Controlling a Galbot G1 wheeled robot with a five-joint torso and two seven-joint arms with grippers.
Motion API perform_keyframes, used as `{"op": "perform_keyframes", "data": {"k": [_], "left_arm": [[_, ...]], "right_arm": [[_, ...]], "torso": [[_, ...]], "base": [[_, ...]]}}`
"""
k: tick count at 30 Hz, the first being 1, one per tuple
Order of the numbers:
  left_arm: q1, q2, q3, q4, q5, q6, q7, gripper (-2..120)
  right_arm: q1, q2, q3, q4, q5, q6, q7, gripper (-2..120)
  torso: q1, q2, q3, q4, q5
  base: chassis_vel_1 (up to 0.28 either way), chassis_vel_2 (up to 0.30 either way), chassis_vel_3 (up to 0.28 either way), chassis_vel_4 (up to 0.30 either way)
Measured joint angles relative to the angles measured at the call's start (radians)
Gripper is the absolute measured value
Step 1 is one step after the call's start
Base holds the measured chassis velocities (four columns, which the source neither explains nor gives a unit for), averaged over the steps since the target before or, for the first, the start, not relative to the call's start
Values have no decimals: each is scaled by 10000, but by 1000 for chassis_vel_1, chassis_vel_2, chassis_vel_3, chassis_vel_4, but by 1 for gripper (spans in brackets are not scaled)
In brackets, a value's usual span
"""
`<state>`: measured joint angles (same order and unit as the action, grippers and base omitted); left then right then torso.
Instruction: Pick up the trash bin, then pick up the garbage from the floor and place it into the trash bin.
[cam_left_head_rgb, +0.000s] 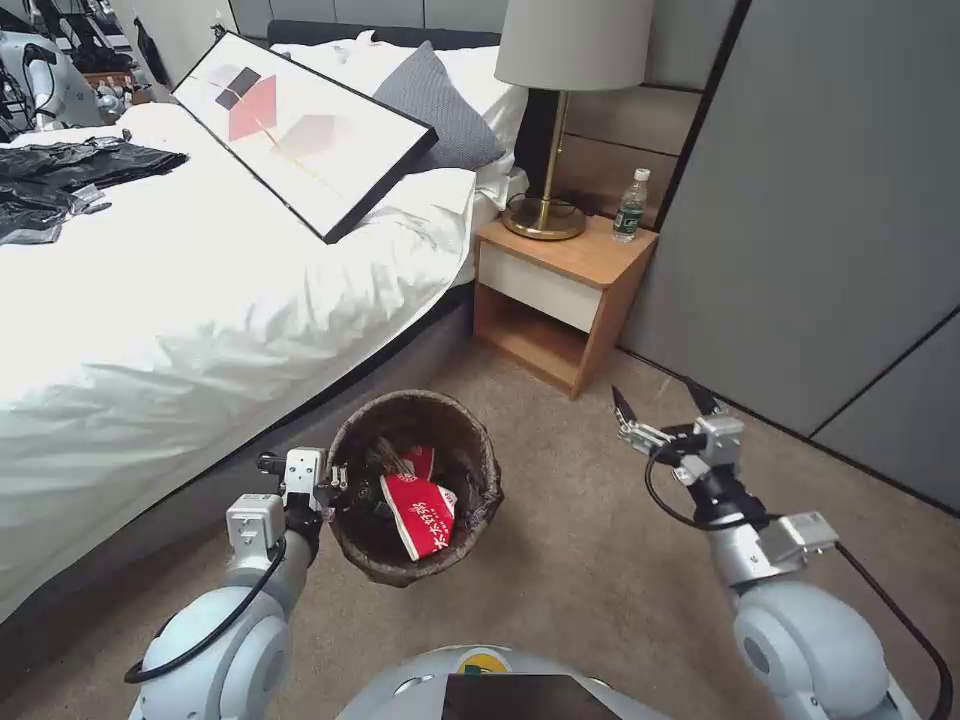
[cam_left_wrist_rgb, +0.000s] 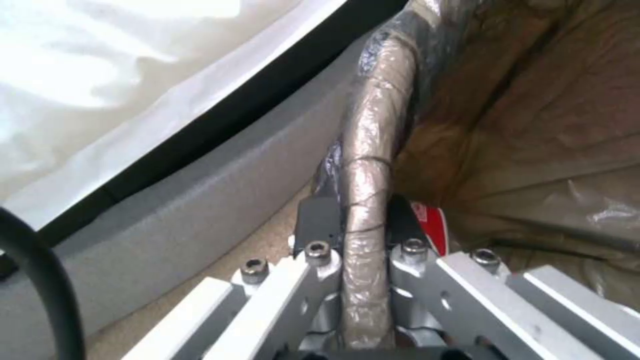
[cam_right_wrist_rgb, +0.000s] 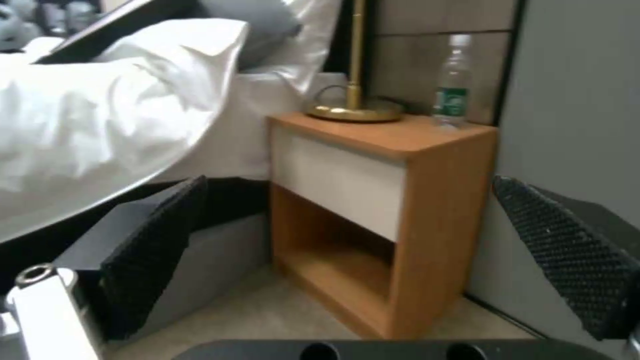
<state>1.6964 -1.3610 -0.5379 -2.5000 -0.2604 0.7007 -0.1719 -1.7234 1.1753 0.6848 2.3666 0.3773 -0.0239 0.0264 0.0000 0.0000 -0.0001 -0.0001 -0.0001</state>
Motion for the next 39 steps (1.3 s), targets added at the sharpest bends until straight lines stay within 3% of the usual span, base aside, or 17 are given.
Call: {"op": "perform_keyframes", "data": {"k": [2,12,22,39], "left_arm": [[29,-4,-11,0,11,0,0,2],[80,-6,-7,0,42,-1,-5,2],[160,-12,-7,0,89,43,-7,2],[156,-12,-49,0,63,113,25,2]], "right_arm": [[-413,789,97,-72,-616,571,-21,100],[-1530,2058,405,-125,-1565,1769,-304,100],[-1779,2431,342,-106,-1827,2049,-365,100],[-1717,2421,263,-119,-1900,2039,-308,100]], "torso": [[0,0,0,1,0],[0,0,0,-1,-1],[0,0,1,1,1],[0,0,1,1,0]], "base": [[0,0,0,0],[0,0,0,0],[0,0,0,0],[0,0,0,0]]}}
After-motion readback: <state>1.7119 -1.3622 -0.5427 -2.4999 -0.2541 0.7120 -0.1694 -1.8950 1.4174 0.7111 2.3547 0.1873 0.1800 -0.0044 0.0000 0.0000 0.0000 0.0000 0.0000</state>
